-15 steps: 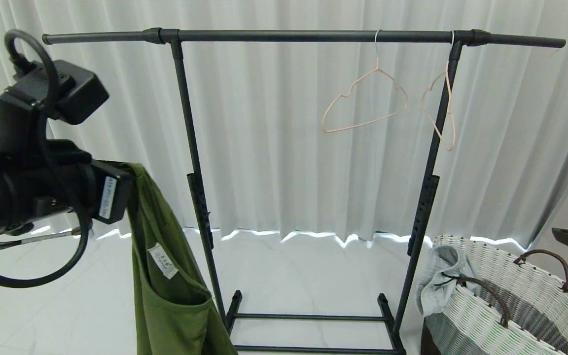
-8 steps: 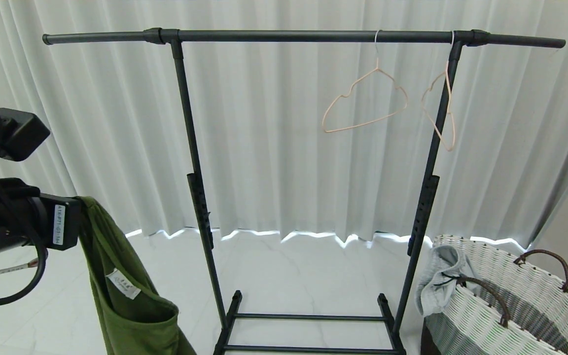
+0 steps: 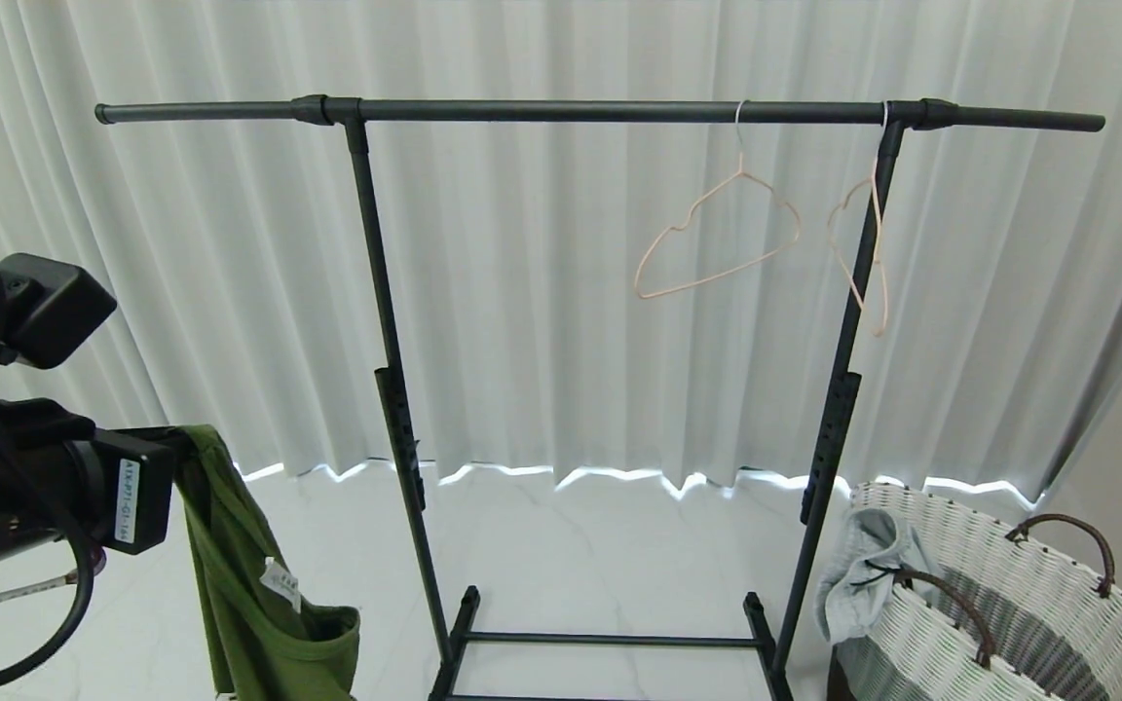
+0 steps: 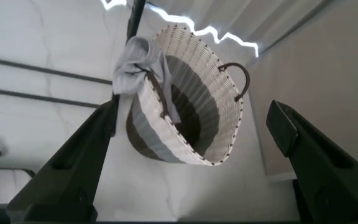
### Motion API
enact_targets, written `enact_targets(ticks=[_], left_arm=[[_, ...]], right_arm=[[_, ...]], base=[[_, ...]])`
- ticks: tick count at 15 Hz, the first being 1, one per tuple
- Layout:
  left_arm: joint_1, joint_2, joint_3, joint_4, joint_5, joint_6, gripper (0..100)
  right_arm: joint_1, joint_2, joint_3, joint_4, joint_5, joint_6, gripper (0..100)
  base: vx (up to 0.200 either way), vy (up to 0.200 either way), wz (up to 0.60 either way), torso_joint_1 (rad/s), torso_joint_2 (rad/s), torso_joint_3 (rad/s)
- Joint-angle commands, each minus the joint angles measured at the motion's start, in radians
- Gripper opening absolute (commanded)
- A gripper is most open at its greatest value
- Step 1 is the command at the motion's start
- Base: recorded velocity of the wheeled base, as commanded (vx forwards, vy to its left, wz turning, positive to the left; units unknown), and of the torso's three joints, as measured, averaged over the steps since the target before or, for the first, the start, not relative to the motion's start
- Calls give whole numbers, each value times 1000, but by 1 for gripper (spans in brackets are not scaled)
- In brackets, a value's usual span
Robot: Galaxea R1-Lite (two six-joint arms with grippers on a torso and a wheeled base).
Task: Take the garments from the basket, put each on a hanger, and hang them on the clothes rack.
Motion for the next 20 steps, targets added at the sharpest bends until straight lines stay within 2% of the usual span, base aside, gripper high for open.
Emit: enact_targets(ticks=[1, 5, 17, 20], left_arm=[[-2, -11, 3, 0, 1, 1, 0], [-2, -23, 0, 0, 1, 44, 0], [-2, -46, -12, 0, 1, 43, 0], [-2, -46, -37, 0, 1, 44, 0]], right_arm=[[1, 0, 1, -2, 1, 14, 100], [1, 0, -4, -36, 2, 64, 100], [2, 1, 10, -88, 2, 33, 100], [4, 0, 8, -89, 6, 35, 100]], base=[[0, 0, 0, 163, -461, -281], [0, 0, 0, 181, -460, -287], [0, 0, 0, 203, -463, -262], [200, 0, 0, 32, -82, -41]])
